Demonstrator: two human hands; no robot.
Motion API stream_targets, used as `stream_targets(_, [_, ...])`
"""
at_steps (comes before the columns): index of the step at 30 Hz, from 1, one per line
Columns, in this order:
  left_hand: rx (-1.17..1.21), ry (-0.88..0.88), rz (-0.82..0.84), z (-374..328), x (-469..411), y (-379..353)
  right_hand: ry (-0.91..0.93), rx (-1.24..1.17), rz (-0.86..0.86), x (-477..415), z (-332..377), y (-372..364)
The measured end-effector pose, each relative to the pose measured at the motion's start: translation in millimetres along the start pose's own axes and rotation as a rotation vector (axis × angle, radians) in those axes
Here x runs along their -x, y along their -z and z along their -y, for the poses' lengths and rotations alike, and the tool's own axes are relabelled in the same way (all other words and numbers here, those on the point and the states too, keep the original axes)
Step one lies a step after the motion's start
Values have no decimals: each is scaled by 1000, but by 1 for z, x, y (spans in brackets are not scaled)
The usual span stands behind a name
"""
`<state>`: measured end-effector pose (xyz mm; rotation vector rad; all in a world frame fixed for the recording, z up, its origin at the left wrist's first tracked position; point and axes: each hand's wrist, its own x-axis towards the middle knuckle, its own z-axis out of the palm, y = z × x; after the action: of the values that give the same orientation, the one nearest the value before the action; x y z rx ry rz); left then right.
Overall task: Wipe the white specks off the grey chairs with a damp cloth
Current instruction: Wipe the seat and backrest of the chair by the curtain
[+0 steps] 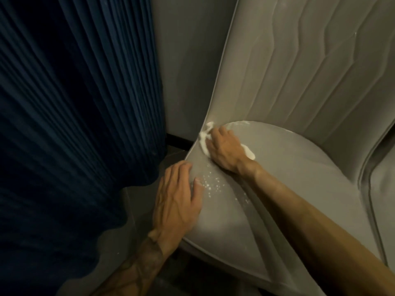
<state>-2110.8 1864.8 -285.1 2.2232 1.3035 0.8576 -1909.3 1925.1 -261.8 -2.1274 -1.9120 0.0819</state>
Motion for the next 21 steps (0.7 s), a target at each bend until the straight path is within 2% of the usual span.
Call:
stream_targets(1, [0,1,-1,0,1,0,97,-21,18,9,5,-2])
stream_targets(3, [-3,10,4,-1,2,2,161,-35,69,16,0,2])
stream_targets(5, [-1,26,7,-2,2,2,72,4,67,5,-14,10])
stream_targets(8, [-13,30,12,-4,1,4,-172,53,19,-14,-19,16])
stream_targets(9, [-17,20,11,-4,0,4,-164,49,-3,-14,-12,14])
stream_targets(13, [6,12,25,-2,1,4,209,-72,60,22,22,-5])
stream_targets(15, [3,17,18,-1,1,4,239,-52,82,24,12,3])
stream_targets(20, [-5,21,9,-3,2,5,-201,30,-15,12,-36,24])
stream_targets(21, [-9,16,10,-3,2,5,-217,31,-33,19,-30,21])
